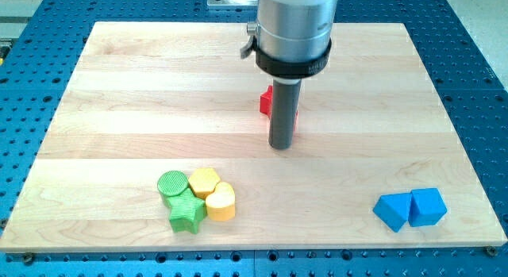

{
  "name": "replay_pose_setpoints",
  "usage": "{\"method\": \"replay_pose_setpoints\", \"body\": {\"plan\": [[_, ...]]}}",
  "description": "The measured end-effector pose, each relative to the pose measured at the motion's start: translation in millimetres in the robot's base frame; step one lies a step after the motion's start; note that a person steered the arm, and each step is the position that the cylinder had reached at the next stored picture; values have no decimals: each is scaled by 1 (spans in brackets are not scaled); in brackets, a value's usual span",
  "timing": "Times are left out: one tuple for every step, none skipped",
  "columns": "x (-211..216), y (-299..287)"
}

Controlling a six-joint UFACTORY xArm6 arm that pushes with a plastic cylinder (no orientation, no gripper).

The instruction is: Move red blocks slightly towards top

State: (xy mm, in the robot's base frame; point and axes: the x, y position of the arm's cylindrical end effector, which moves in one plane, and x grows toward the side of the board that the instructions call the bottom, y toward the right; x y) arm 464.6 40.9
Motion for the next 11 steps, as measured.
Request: {"method": "replay_pose_setpoints", "body": {"plan": [[-10, 0], [3, 27], [-16, 53], [-34, 49], [-75, 32], [-89, -4], [-68, 16], [-17, -14], [-32, -36], [-27, -14], [-28, -5]]}}
